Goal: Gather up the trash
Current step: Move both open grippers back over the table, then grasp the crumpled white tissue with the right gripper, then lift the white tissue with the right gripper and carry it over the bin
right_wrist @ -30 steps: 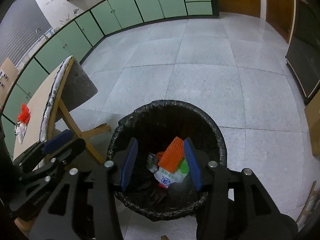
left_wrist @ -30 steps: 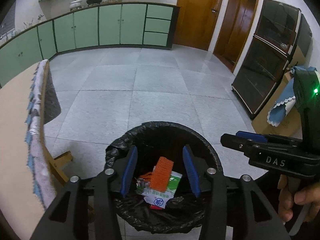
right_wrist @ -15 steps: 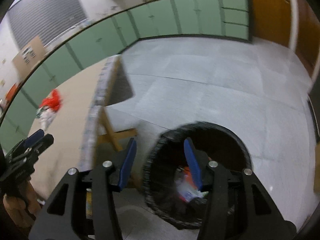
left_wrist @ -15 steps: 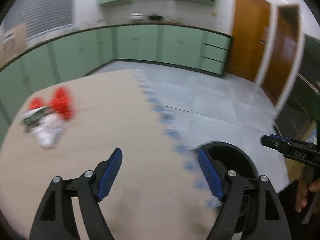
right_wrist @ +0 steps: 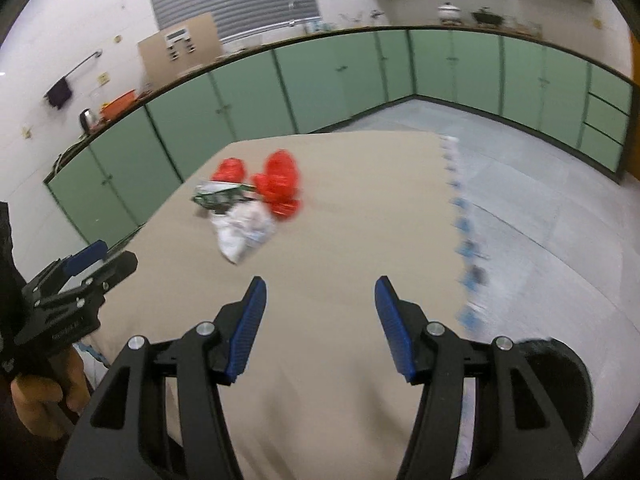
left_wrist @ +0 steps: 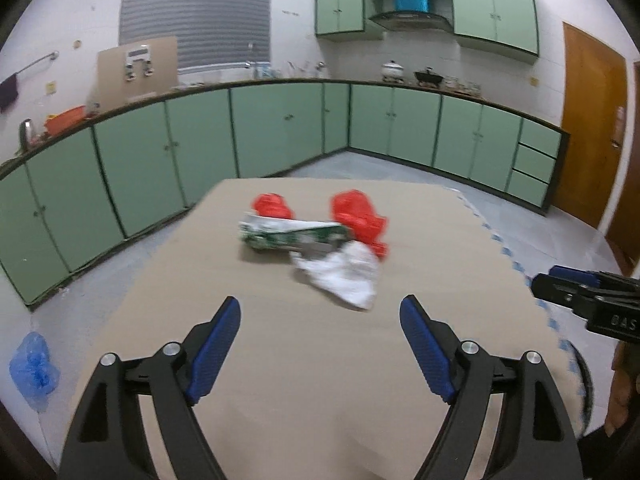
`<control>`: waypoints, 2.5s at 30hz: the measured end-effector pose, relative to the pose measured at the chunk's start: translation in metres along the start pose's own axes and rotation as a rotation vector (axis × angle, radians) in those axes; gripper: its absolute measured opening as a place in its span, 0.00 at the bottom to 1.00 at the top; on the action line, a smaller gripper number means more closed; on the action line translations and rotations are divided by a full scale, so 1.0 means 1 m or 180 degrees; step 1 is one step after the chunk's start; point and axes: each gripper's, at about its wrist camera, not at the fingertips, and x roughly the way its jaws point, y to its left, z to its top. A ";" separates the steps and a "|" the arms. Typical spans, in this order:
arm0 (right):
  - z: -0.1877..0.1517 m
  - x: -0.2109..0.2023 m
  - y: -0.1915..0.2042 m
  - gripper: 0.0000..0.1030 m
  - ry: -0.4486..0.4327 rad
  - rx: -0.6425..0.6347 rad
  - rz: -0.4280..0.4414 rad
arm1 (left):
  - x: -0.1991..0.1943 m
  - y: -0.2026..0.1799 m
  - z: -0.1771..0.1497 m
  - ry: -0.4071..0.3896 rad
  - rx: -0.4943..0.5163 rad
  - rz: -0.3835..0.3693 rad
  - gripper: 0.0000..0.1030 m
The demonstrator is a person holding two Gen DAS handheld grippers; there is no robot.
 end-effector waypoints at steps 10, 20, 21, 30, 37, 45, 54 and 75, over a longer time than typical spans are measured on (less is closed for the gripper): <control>0.025 0.081 0.060 0.53 0.0133 -0.0162 0.0078 | 0.026 0.059 0.001 0.0011 -0.0226 0.0044 0.78; 0.034 0.140 0.075 0.53 0.0296 -0.0216 -0.0018 | 0.064 0.069 0.001 0.0119 -0.0202 -0.0046 0.76; 0.035 0.143 0.075 0.53 0.0307 -0.0222 -0.0027 | 0.068 0.070 0.001 0.0136 -0.0200 -0.0050 0.75; 0.029 0.145 0.061 0.13 0.0430 -0.0237 0.0135 | 0.080 0.069 0.009 0.0139 -0.0224 -0.0094 0.75; 0.033 0.097 0.020 0.12 0.0226 -0.0125 0.0118 | 0.092 0.028 0.020 0.0125 -0.0181 -0.0253 0.75; 0.040 0.065 -0.036 0.12 0.0057 0.0098 -0.0036 | 0.114 -0.020 0.031 0.0194 -0.0123 -0.0379 0.73; 0.040 0.056 -0.084 0.12 -0.0016 0.0319 -0.0124 | 0.155 -0.072 0.039 0.0441 -0.0122 -0.0449 0.55; 0.035 0.040 -0.093 0.12 -0.0070 0.0385 -0.0129 | 0.147 -0.084 0.050 0.0360 -0.0259 -0.0270 0.00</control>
